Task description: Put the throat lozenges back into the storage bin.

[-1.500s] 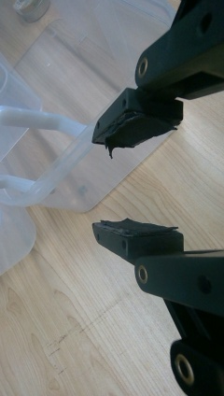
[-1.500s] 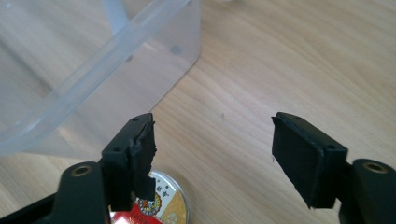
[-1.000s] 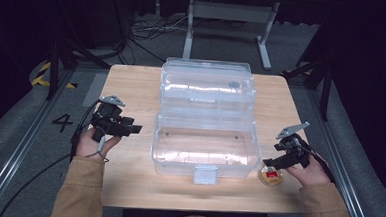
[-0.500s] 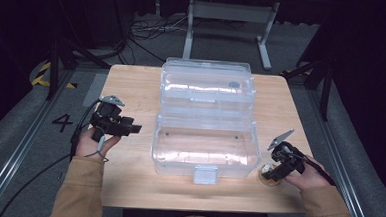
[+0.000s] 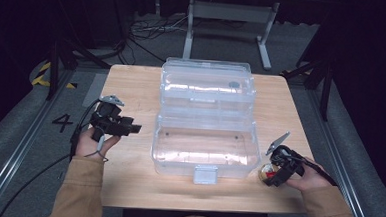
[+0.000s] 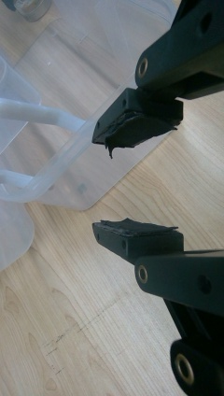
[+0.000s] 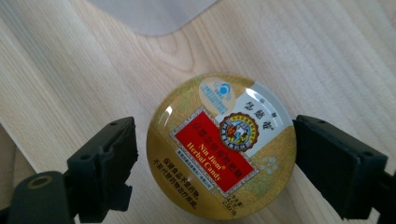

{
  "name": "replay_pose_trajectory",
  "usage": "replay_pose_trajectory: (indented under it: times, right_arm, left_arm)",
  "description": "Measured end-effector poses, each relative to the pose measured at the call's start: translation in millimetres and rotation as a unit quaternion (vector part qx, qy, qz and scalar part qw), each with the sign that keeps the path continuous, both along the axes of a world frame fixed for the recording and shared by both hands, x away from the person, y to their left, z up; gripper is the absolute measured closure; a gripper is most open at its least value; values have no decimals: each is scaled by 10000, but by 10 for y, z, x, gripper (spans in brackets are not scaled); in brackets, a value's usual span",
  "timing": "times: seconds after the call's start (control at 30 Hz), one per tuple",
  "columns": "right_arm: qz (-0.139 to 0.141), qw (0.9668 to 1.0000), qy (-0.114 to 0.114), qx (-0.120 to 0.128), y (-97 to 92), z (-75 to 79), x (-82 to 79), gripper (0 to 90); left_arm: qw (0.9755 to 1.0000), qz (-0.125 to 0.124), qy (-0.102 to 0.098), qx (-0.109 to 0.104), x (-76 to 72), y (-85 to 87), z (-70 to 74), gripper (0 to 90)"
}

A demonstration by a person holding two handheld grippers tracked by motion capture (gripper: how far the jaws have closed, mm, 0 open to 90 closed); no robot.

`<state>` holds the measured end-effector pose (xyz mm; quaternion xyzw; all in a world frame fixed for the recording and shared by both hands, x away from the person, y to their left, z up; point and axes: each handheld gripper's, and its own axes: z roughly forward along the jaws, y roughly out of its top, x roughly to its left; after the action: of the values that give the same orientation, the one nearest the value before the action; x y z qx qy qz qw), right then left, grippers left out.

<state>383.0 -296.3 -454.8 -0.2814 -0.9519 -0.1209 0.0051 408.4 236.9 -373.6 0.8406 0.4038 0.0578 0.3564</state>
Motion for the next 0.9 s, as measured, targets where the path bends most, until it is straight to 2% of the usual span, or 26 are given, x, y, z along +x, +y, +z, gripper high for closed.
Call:
replay_pose_trajectory:
  times: [0.23, 0.47, 0.9]
  right_arm:
    - [24, 9995, 56, -320, 13, -81, 8, 163]
    - [3, 9994, 91, -323, 17, -111, 10, 194]
    - [-32, 9995, 16, -312, 5, -106, 21, 201]
  left_arm:
    - [10000, 11, 14, -7, 2, 2, -4, 513]
    - [10000, 30, 17, 1, 3, -5, -9, 512]
    - [10000, 40, 32, 8, 8, 6, -15, 511]
